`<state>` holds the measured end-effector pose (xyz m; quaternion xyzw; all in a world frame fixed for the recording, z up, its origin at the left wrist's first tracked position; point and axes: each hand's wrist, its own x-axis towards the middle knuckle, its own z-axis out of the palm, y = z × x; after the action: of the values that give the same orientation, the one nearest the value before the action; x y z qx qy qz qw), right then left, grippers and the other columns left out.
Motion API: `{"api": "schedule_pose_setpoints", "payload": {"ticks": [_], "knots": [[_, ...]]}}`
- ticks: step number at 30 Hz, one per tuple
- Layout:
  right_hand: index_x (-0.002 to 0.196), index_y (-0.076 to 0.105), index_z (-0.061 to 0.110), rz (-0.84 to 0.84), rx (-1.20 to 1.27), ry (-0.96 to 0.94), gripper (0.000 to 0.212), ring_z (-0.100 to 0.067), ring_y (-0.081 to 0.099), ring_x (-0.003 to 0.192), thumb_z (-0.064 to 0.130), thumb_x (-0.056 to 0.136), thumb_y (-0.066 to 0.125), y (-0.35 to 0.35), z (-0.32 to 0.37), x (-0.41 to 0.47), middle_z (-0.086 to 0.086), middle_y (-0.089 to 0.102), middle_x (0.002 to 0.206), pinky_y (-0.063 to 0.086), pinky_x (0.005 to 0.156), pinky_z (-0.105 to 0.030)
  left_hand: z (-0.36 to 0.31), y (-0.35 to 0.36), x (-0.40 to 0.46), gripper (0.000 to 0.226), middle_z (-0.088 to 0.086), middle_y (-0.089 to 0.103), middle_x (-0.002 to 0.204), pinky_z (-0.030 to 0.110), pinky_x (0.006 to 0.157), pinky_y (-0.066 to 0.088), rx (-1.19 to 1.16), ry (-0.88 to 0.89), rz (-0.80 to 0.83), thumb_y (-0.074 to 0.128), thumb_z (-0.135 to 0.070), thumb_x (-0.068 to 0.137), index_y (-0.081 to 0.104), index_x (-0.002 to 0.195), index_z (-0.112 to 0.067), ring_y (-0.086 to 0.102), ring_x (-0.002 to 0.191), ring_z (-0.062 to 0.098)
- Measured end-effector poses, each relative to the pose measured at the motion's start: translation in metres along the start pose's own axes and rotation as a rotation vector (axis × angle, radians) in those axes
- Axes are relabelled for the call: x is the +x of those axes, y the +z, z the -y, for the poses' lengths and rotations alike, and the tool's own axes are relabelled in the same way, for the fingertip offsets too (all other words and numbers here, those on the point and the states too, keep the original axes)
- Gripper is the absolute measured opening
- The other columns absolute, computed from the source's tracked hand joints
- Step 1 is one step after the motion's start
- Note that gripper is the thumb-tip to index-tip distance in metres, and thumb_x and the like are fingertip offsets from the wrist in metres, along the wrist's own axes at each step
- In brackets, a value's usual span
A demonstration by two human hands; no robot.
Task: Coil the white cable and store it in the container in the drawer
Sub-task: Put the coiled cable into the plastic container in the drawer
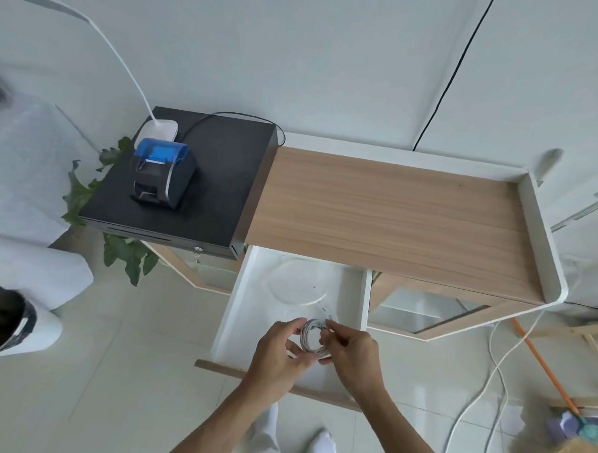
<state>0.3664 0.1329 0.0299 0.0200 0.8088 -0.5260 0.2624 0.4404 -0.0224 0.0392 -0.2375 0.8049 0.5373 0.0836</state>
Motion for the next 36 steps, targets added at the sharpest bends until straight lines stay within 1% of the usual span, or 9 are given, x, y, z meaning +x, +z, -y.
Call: {"api": "schedule_pose_setpoints", "payload": {"ticks": [3, 7, 10, 15, 18, 21, 27, 32, 36], "knots": [[0.132, 0.075, 0.015, 0.009, -0.068, 0.036, 0.032, -0.015, 0.080, 0.058, 0.011, 0.101, 0.069, 0.014, -0.020, 0.023, -0.006, 0.085, 0.085, 0.053, 0.057, -0.010, 0.026, 0.009, 0.023, 0.056, -0.005, 0.067, 0.116, 0.011, 0.075, 0.055, 0.033, -0.031, 0.024, 0.086, -0.015, 0.085, 0.058, 0.107, -0.058, 0.070, 0.088, 0.004], [0.135, 0.074, 0.017, 0.123, -0.250, 0.049, 0.033, -0.020, 0.081, 0.064, 0.017, 0.103, 0.066, 0.037, -0.049, 0.061, -0.007, 0.083, 0.084, 0.063, 0.069, -0.025, 0.058, 0.018, 0.047, 0.034, -0.001, 0.068, 0.114, 0.024, 0.078, 0.063, 0.070, -0.114, 0.063, 0.084, -0.019, 0.087, 0.071, 0.111, -0.040, 0.074, 0.085, 0.011], [0.138, 0.071, 0.022, 0.192, -0.347, 0.045, 0.038, -0.026, 0.081, 0.076, 0.014, 0.102, 0.063, 0.054, -0.070, 0.085, -0.007, 0.083, 0.088, 0.056, 0.069, -0.014, 0.087, 0.027, 0.069, 0.030, 0.001, 0.068, 0.110, 0.026, 0.078, 0.065, 0.122, -0.153, 0.054, 0.079, -0.016, 0.089, 0.076, 0.117, -0.026, 0.077, 0.083, 0.016], [0.140, 0.068, 0.021, 0.238, -0.386, 0.096, 0.043, -0.028, 0.078, 0.082, 0.012, 0.098, 0.066, 0.076, -0.094, 0.112, -0.010, 0.081, 0.098, 0.059, 0.078, -0.027, 0.110, 0.043, 0.099, 0.029, 0.003, 0.061, 0.103, 0.026, 0.081, 0.061, 0.273, -0.147, 0.037, 0.067, -0.011, 0.099, 0.072, 0.124, -0.023, 0.071, 0.087, 0.018], [0.148, 0.060, 0.020, 0.260, -0.476, 0.071, 0.051, -0.026, 0.072, 0.098, 0.010, 0.099, 0.068, 0.085, -0.104, 0.124, -0.012, 0.077, 0.115, 0.048, 0.082, -0.015, 0.114, 0.053, 0.112, 0.042, 0.001, 0.051, 0.108, 0.019, 0.081, 0.051, 0.373, -0.119, 0.061, 0.055, -0.009, 0.106, 0.060, 0.146, -0.023, 0.060, 0.086, 0.017], [0.151, 0.053, 0.020, 0.280, -0.581, 0.021, 0.055, -0.021, 0.065, 0.098, 0.002, 0.099, 0.064, 0.090, -0.114, 0.131, -0.011, 0.071, 0.119, 0.040, 0.067, -0.005, 0.120, 0.061, 0.122, 0.044, 0.003, 0.051, 0.116, 0.021, 0.092, 0.053, 0.415, -0.106, 0.071, 0.053, -0.008, 0.109, 0.055, 0.151, -0.022, 0.064, 0.101, 0.021], [0.150, 0.048, 0.020, 0.257, -0.802, 0.044, 0.056, -0.026, 0.067, 0.097, 0.007, 0.098, 0.064, 0.100, -0.126, 0.137, -0.014, 0.065, 0.114, 0.055, 0.088, -0.030, 0.126, 0.071, 0.131, 0.040, 0.011, 0.055, 0.128, 0.028, 0.101, 0.054, 0.508, -0.097, 0.139, 0.055, 0.000, 0.106, 0.058, 0.144, -0.011, 0.065, 0.114, 0.025], [0.150, 0.048, 0.015, 0.244, -0.872, 0.023, 0.056, -0.029, 0.072, 0.102, 0.002, 0.098, 0.063, 0.095, -0.121, 0.130, -0.012, 0.065, 0.118, 0.062, 0.085, -0.035, 0.135, 0.077, 0.135, 0.039, 0.008, 0.056, 0.127, 0.029, 0.094, 0.057, 0.566, -0.089, 0.144, 0.060, -0.001, 0.103, 0.059, 0.140, -0.013, 0.067, 0.111, 0.022], [0.122, 0.063, 0.013, 0.145, -0.860, -0.079, 0.028, -0.037, 0.073, 0.085, 0.006, 0.095, 0.065, 0.065, -0.105, 0.116, -0.012, 0.071, 0.104, 0.062, 0.070, -0.048, 0.132, 0.073, 0.135, 0.034, 0.008, 0.055, 0.131, 0.031, 0.096, 0.057, 0.570, -0.108, 0.141, 0.058, -0.006, 0.105, 0.059, 0.139, -0.012, 0.069, 0.115, 0.026]]}}
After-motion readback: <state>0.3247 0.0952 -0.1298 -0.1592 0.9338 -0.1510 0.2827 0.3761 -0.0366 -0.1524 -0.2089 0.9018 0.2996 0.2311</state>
